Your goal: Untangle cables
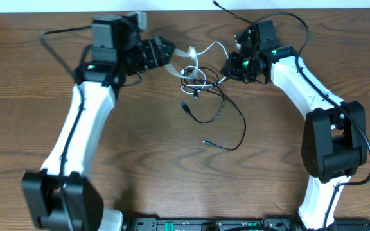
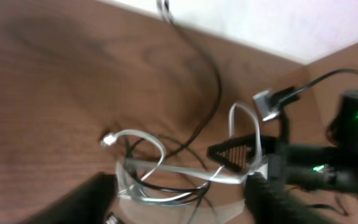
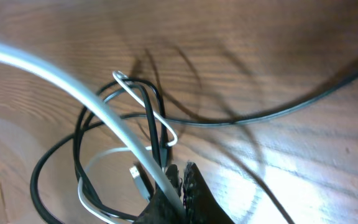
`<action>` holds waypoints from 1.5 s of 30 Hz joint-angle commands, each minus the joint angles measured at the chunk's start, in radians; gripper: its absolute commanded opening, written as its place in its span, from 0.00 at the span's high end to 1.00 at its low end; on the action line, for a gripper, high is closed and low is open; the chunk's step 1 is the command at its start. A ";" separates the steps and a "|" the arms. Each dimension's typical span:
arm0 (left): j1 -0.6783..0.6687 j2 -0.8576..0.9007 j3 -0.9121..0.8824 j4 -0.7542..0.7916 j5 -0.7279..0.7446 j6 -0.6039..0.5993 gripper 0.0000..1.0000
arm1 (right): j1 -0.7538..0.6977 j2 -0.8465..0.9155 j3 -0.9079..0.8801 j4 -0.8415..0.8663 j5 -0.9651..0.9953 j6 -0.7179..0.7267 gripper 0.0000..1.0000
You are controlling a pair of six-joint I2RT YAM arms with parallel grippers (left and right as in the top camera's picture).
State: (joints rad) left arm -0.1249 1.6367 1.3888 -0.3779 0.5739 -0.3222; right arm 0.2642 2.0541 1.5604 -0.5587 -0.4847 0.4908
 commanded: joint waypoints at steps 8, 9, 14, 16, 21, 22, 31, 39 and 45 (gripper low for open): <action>-0.120 0.088 0.016 -0.022 -0.207 0.105 0.07 | 0.008 -0.040 0.001 -0.047 0.038 0.005 0.99; -0.127 0.088 0.016 -0.022 -0.212 0.105 0.08 | 0.008 -0.040 0.001 -0.049 0.039 0.004 0.99; -0.175 0.088 0.016 -0.045 -0.213 0.100 0.16 | 0.009 -0.040 0.001 -0.060 0.063 -0.002 0.99; -0.202 0.089 0.016 -0.068 -0.228 0.066 0.20 | 0.010 -0.040 0.001 -0.063 0.064 -0.005 0.99; -0.277 0.117 0.016 -0.108 -0.352 -0.086 0.27 | 0.018 -0.040 0.001 -0.061 0.064 -0.017 0.99; -0.287 0.126 0.016 -0.108 -0.364 -0.111 0.28 | 0.018 -0.040 0.001 -0.061 0.064 -0.018 0.99; -0.300 0.264 0.016 -0.092 -0.339 -0.338 0.40 | 0.029 -0.040 0.001 -0.067 0.065 -0.036 0.99; -0.300 0.286 0.016 -0.092 -0.326 -0.375 0.43 | 0.038 -0.040 0.001 -0.066 0.088 -0.045 0.99; -0.293 0.288 0.016 -0.087 -0.404 -0.375 0.64 | 0.051 -0.040 0.001 -0.075 0.130 -0.055 0.99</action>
State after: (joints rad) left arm -0.4271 1.9198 1.3891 -0.4675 0.2291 -0.6857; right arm 0.3012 2.0476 1.5604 -0.6247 -0.3954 0.4580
